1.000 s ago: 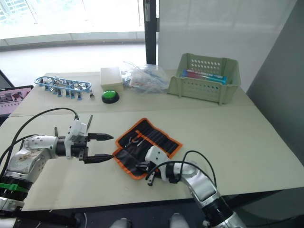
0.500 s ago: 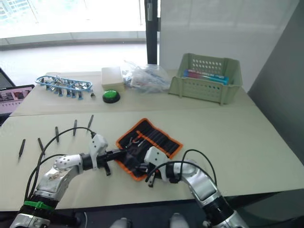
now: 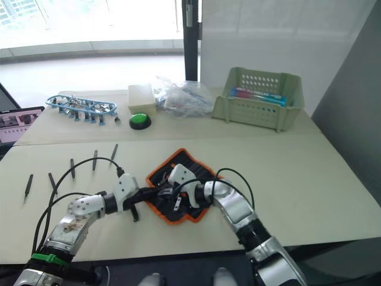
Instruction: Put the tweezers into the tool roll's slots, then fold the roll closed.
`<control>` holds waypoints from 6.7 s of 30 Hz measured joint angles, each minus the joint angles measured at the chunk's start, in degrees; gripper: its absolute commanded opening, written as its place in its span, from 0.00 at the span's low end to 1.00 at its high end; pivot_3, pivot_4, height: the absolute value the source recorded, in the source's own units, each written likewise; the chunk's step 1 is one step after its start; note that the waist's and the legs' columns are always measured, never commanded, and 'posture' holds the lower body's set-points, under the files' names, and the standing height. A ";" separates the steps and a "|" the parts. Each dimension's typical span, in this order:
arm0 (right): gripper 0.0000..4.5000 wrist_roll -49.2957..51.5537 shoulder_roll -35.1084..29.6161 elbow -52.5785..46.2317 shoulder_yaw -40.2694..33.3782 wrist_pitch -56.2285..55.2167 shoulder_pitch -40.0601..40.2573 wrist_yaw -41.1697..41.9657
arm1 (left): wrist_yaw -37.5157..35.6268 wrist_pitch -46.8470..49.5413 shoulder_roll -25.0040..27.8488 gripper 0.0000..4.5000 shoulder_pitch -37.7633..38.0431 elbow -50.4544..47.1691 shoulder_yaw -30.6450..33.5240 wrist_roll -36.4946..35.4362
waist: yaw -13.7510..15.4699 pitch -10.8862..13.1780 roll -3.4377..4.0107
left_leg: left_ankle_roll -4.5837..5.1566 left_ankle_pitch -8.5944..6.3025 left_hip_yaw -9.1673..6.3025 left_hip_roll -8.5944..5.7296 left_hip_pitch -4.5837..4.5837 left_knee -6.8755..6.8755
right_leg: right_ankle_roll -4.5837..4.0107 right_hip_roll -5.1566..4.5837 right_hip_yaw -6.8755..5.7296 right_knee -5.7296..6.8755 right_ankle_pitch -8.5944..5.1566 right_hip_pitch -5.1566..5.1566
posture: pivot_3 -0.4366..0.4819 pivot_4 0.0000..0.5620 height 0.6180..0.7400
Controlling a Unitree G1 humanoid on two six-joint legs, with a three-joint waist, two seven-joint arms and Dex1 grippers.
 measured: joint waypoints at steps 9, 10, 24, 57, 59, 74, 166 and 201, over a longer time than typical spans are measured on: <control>0.00 -1.28 -2.66 -1.54 -0.12 -2.33 3.20 2.88 | -0.08 -3.48 0.04 0.01 -1.42 3.31 -0.99 2.14 | -0.02 -0.43 0.57 | 0.02 0.01 0.00 -0.01 0.32 -0.01 | -0.03 0.02 0.05 0.02 0.06 0.23 | 0.48 0.27 0.97; 0.00 -1.30 -3.55 -3.19 0.03 -1.90 4.06 3.12 | -0.10 -3.54 0.06 0.01 -1.39 3.37 -0.98 2.14 | -0.04 -0.46 0.62 | 0.02 0.01 0.00 -0.01 0.32 -0.02 | -0.03 0.02 0.05 0.01 0.05 0.23 | 0.48 0.27 0.97; 0.00 -1.23 -11.77 -24.06 0.38 10.54 13.57 1.69 | -0.16 -4.49 0.15 0.01 -1.58 4.09 -1.35 2.16 | 0.07 -0.62 0.64 | 0.00 0.00 0.00 -0.01 0.24 -0.04 | -0.01 -0.01 0.05 -0.07 0.03 0.21 | 0.48 0.27 0.97; 1.00 14.85 -20.04 -25.86 -47.54 -5.92 44.48 -2.03 | -2.32 8.75 11.04 0.98 36.51 -1.16 48.90 -19.20 | 0.60 -0.20 0.09 | -0.09 -0.11 0.10 -0.03 -1.04 -0.10 | -0.45 -0.17 0.01 -0.46 -0.39 -0.86 | 0.48 0.27 0.97; 1.00 14.85 -20.04 -22.92 -49.40 -7.86 46.42 -2.02 | -1.63 6.93 10.48 0.99 36.90 2.44 51.09 -18.89 | 0.45 -0.19 0.08 | -0.09 -0.11 0.12 -0.02 -1.04 -0.10 | -0.46 -0.18 0.01 -0.47 -0.40 -0.85 | 0.48 0.27 0.97; 1.00 19.55 -25.24 -26.60 -39.82 -6.75 38.49 5.65 | 5.88 6.33 6.93 0.99 33.23 8.75 52.03 -19.04 | 0.28 -0.16 0.09 | -0.09 -0.10 0.16 -0.01 -0.98 -0.11 | -0.02 -0.13 0.03 -0.34 -0.14 -0.85 | 0.48 0.27 0.97; 0.00 6.74 -13.68 -27.01 -16.73 10.38 23.03 -17.18 | 18.04 54.46 6.36 0.00 -5.76 -35.84 -5.87 -10.10 | 0.14 -0.12 -0.27 | -0.41 0.14 0.15 -0.05 -0.81 0.04 | 0.11 -0.05 0.16 -0.21 0.16 -0.67 | 0.48 0.27 0.97; 0.00 6.63 -8.09 -33.50 -16.33 21.18 23.53 -26.20 | 15.14 59.70 6.38 0.00 -9.85 -31.60 -7.69 -7.63 | -0.64 -0.18 -0.36 | -0.40 0.15 0.15 -0.02 -0.60 0.01 | 0.10 0.01 0.23 -0.09 0.15 -0.62 | 0.48 0.27 0.97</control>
